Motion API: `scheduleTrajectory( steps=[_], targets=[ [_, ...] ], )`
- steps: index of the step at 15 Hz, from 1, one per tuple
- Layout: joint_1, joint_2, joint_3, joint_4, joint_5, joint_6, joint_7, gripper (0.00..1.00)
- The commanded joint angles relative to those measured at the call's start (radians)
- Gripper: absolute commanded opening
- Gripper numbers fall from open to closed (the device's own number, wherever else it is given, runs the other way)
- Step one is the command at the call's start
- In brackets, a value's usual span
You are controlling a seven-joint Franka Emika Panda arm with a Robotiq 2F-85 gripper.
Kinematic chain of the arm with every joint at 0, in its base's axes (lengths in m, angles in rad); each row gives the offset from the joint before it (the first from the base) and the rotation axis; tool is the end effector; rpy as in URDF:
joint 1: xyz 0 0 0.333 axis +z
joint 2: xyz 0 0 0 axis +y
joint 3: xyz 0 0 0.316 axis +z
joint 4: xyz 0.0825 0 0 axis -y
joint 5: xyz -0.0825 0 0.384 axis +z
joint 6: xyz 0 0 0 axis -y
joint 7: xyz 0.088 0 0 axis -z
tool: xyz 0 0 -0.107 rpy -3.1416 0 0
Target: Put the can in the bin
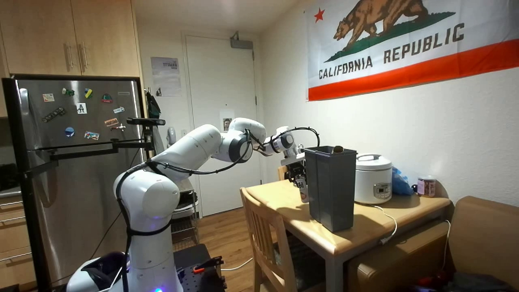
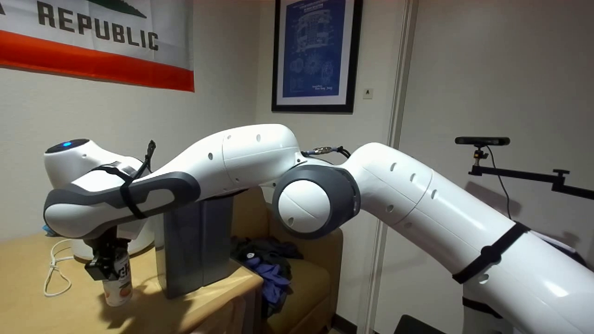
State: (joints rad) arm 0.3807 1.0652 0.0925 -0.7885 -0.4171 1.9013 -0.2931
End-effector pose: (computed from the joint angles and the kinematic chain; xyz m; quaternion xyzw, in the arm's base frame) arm 0.7421 0.3079 0.2884 0.9007 0.4039 0.0371 0.1556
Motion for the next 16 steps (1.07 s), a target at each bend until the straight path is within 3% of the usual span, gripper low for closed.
scheduleTrajectory(
  steps=[1, 10, 16],
  targets=[
    [0.004, -0.072, 0.015, 0.012, 0.008, -0.074, -0.04, 0.29],
    [0.018, -0.242, 0.0, 0.036, -0.017, -0.178, -0.055, 0.29],
    [-0.008, -0.317, -0.006, 0.037, -0.014, -0.207, -0.061, 0.29]
  ],
)
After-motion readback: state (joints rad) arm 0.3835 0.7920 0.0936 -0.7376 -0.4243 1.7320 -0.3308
